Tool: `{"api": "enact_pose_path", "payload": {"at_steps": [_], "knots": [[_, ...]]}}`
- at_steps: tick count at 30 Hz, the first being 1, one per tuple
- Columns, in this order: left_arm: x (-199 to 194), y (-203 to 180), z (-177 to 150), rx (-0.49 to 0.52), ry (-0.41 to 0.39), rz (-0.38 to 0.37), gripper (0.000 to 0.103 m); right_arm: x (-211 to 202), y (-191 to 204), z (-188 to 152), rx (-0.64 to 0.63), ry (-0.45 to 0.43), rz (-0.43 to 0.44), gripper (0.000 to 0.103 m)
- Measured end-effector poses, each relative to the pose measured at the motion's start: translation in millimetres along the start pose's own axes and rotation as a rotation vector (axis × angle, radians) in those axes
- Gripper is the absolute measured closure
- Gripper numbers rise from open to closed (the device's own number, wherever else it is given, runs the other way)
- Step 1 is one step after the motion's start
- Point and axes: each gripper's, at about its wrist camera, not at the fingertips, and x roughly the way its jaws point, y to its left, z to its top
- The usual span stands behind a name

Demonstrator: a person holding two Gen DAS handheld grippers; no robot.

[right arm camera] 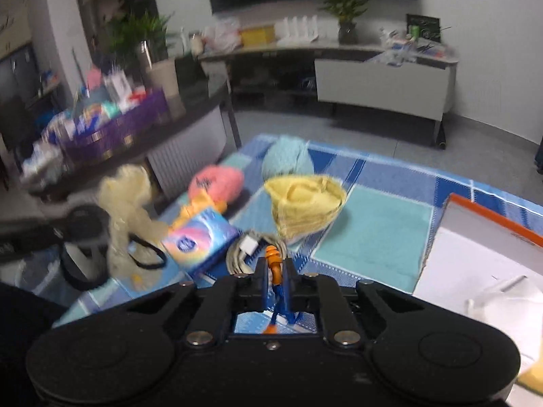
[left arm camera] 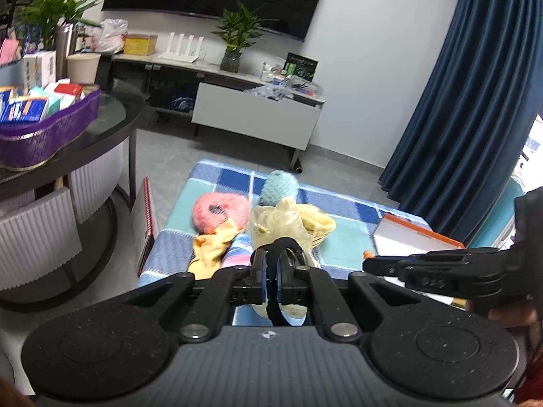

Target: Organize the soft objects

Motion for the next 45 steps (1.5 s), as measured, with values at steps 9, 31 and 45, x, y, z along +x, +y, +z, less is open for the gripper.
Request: {"api": "enact_pose_path", "payload": {"at_steps": [9,31,45], "knots": [[-12,-32,7,0.060,-0.028,-0.050,0.094,-67,0,5,0.043,-0.110,-0.059,0.092],[-17,-88,8,0.183,-0.049,-0.144,0.094,-151,-25,-19,0.145,-0.207,-0.187,0.092],[-1,-126,0,0.231,-0.004,-0.200,0.094,-176,-50,-37,0.209,-0.224,-0.272,0.092]]}}
